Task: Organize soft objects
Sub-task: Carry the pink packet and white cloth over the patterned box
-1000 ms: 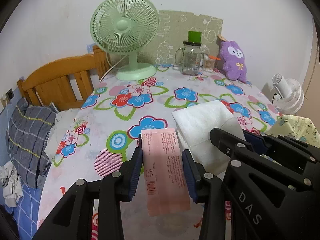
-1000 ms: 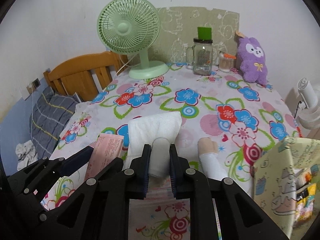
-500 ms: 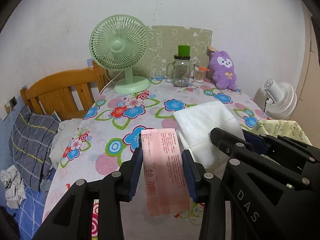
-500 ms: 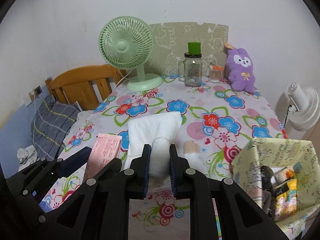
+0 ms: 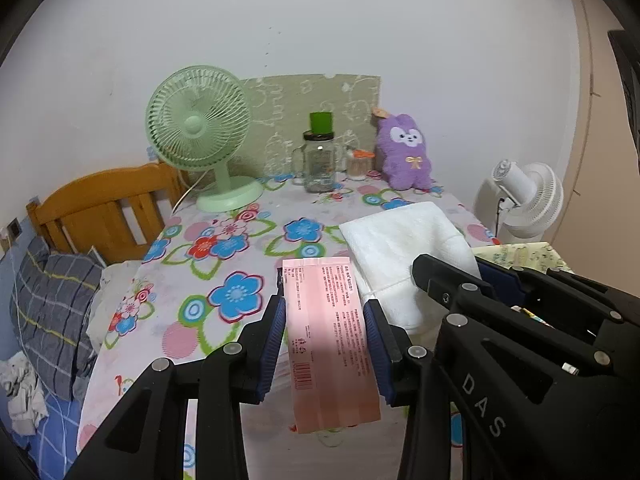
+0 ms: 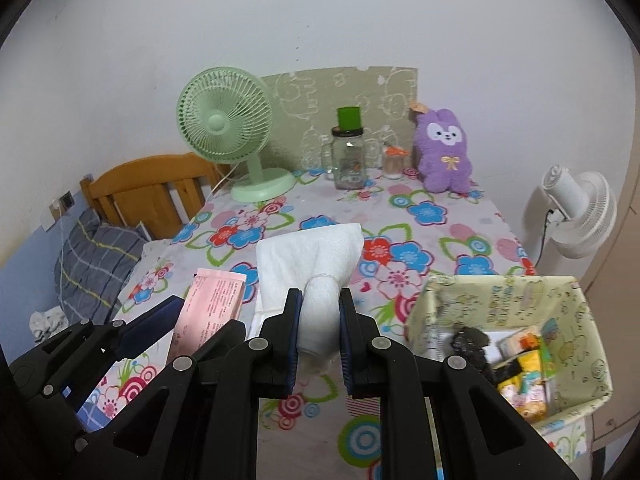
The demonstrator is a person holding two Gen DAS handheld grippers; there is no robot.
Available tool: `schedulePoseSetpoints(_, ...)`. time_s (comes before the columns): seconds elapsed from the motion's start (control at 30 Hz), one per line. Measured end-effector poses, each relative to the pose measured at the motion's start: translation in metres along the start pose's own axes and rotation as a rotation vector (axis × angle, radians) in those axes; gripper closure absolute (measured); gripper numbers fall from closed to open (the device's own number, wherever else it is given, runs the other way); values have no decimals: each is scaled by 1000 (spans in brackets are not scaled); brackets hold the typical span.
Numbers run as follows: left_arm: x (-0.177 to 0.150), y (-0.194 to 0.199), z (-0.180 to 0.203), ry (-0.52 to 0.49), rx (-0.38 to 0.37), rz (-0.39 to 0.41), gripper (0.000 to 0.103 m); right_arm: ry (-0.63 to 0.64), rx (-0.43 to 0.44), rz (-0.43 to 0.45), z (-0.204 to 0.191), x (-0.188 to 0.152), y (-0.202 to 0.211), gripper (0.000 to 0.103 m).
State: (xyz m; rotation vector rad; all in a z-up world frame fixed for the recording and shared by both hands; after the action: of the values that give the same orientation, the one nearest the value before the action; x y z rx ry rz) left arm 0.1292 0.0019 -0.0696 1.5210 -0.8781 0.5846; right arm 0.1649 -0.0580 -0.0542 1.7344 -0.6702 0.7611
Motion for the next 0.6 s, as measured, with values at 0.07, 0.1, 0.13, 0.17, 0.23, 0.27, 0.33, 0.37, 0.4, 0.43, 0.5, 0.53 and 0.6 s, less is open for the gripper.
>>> schedulePoseSetpoints(0.07, 3, 2, 8, -10, -9, 5, 62, -5, -7, 8, 7, 2, 5, 83)
schedulePoseSetpoints(0.1, 5, 2, 12, -14, -13, 7, 62, -8, -9, 10, 10, 3, 7, 83)
schedulePoseSetpoints(0.13, 6, 3, 17, -19, -17, 9, 62, -11, -13, 13, 13, 4, 9, 83)
schedulePoseSetpoints(0.17, 8, 3, 20, -23, -21, 12, 62, -15, -17, 17, 17, 5, 11, 83)
schedulePoseSetpoints(0.23, 11, 4, 28, -32, -30, 17, 62, -21, -22, 23, 23, 6, 15, 83)
schedulePoseSetpoints(0.27, 12, 5, 31, -35, -33, 18, 62, -24, -27, 26, 27, 7, 17, 83)
schedulePoseSetpoints(0.33, 14, 5, 39, -43, -43, 23, 62, -30, -34, 31, 34, 9, 21, 83)
schedulePoseSetpoints(0.37, 16, 5, 43, -47, -47, 24, 62, -34, -39, 34, 38, 9, 23, 83)
schedulePoseSetpoints(0.4, 17, 5, 47, -52, -51, 26, 62, -38, -43, 37, 42, 9, 25, 83)
schedulePoseSetpoints(0.43, 18, 6, 52, -56, -56, 29, 62, -41, -47, 39, 45, 10, 26, 83)
schedulePoseSetpoints(0.5, 20, 6, 58, -61, -61, 35, 62, -47, -55, 45, 53, 11, 30, 83)
schedulePoseSetpoints(0.53, 22, 5, 63, -63, -68, 36, 62, -49, -58, 47, 57, 12, 31, 83)
schedulePoseSetpoints(0.6, 24, 3, 68, -70, -79, 37, 62, -49, -67, 52, 65, 13, 33, 83)
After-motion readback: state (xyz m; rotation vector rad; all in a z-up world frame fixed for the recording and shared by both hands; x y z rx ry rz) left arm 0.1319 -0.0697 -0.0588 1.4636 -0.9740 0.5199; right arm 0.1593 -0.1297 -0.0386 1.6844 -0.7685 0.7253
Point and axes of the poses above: each gripper's, at about its wrist camera, not at the fingertips, and y roughly against the way its jaws point, z to its right, x to its top, the point moved 10 cm from there along -y, roughly the way its jaws point, and after that the axes turned 10 degrees about -y, right-handed, at the moved point
